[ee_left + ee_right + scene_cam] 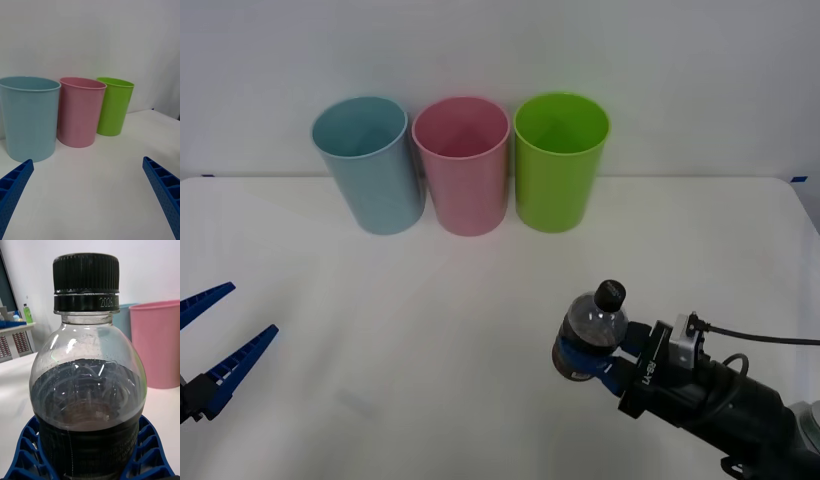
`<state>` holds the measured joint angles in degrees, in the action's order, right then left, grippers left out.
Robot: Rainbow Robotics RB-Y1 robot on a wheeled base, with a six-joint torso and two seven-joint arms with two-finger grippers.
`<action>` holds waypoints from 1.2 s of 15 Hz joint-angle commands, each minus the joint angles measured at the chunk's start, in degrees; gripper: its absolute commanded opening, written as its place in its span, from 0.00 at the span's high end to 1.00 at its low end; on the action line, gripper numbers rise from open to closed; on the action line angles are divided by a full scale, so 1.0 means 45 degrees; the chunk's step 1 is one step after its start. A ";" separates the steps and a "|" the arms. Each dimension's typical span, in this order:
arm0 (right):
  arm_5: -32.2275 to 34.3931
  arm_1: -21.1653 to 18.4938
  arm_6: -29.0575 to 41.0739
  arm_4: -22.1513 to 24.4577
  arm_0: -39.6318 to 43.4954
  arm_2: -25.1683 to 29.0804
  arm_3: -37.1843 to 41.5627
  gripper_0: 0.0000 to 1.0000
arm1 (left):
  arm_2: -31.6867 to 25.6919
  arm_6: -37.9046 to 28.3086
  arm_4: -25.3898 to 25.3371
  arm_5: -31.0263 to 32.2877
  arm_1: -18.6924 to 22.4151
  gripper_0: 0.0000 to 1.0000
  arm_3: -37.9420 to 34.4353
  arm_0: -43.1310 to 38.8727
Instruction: Grasp the object on the table and drop it into the matching bin: aluminum can to the light blue bin, PET bottle to the pink bin.
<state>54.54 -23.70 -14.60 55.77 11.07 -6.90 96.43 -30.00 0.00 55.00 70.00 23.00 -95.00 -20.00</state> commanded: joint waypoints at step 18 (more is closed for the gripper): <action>-0.6163 -0.0574 0.7444 0.2100 -0.6210 -0.1142 0.2302 1.00 | 0.0000 0.0000 0.0000 0.0000 0.0000 0.00 0.0000 0.0000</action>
<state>28.31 -26.28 18.85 65.08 -15.32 -11.01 107.63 -30.00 0.00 55.00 70.00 23.00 -95.00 -20.00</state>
